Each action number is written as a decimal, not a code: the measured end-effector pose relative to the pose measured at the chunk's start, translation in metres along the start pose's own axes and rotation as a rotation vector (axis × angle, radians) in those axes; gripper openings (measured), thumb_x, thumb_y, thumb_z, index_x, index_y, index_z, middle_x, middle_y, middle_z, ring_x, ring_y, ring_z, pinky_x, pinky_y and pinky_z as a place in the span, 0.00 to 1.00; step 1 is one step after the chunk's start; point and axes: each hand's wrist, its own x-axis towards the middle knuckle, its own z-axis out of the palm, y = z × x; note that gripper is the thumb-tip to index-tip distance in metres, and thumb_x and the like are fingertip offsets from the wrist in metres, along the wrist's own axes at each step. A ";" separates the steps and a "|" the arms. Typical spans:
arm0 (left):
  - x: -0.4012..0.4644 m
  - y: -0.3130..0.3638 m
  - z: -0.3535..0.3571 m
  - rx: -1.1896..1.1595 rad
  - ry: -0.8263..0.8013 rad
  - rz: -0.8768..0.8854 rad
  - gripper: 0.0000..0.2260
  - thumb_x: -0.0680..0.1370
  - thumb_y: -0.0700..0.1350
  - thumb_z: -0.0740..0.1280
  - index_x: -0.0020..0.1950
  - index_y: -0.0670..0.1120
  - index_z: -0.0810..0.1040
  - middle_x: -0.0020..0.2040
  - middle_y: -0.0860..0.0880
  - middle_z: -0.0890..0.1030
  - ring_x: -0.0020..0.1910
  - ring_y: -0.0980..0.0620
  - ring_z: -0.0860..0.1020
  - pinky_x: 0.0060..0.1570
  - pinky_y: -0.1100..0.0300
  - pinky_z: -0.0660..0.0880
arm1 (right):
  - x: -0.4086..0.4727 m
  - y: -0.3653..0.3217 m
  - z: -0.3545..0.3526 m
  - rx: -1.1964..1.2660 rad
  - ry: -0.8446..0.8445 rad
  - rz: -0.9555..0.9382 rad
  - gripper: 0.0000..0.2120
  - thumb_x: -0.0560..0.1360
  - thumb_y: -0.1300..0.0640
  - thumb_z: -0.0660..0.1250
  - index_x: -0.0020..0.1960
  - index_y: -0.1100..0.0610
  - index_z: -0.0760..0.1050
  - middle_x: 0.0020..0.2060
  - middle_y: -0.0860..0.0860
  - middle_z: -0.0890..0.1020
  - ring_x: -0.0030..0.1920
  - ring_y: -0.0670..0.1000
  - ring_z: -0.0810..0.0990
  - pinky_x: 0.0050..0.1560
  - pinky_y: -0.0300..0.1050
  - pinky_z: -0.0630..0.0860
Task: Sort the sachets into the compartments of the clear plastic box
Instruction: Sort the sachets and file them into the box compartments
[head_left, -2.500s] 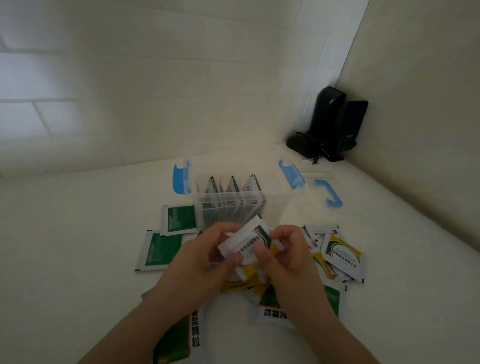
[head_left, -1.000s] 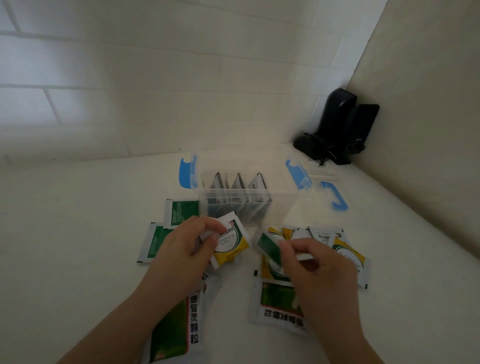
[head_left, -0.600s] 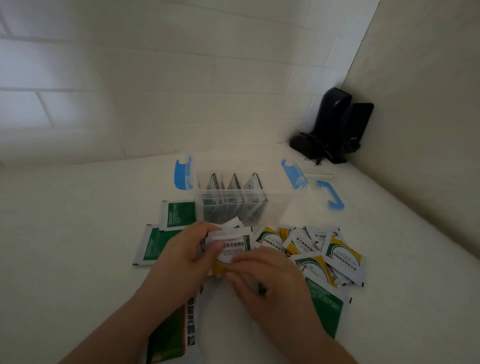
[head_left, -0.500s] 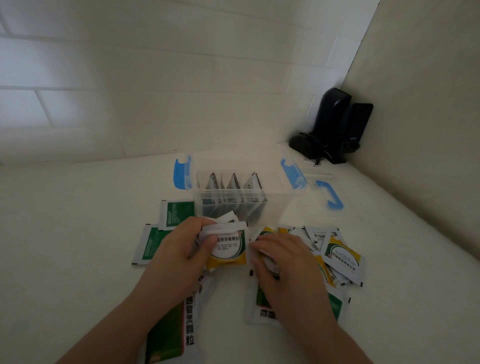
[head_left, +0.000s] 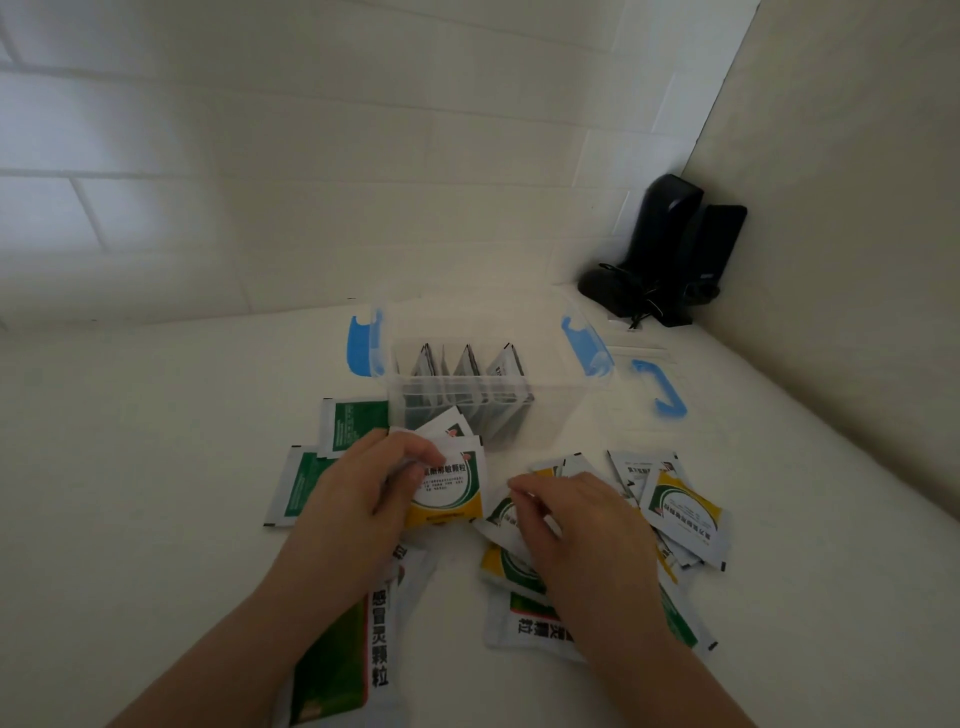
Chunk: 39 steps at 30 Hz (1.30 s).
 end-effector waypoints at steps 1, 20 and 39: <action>0.000 0.000 0.000 0.007 0.004 0.004 0.10 0.77 0.39 0.60 0.44 0.56 0.74 0.49 0.54 0.76 0.51 0.60 0.75 0.42 0.77 0.72 | -0.001 0.001 0.000 0.020 -0.008 -0.004 0.10 0.69 0.49 0.62 0.41 0.49 0.81 0.30 0.44 0.82 0.31 0.45 0.79 0.31 0.34 0.73; -0.007 0.014 0.005 0.047 -0.218 0.173 0.14 0.70 0.65 0.54 0.49 0.59 0.70 0.48 0.66 0.68 0.50 0.65 0.71 0.45 0.75 0.71 | 0.001 -0.001 -0.015 0.829 -0.171 0.557 0.05 0.75 0.55 0.64 0.41 0.55 0.75 0.31 0.51 0.84 0.31 0.46 0.82 0.31 0.36 0.78; 0.000 0.004 0.017 0.043 -0.104 0.132 0.24 0.76 0.43 0.62 0.61 0.64 0.53 0.49 0.66 0.70 0.45 0.67 0.76 0.43 0.77 0.70 | 0.007 0.002 0.013 0.490 -0.222 0.208 0.14 0.71 0.56 0.69 0.53 0.45 0.70 0.48 0.46 0.80 0.50 0.45 0.77 0.52 0.43 0.75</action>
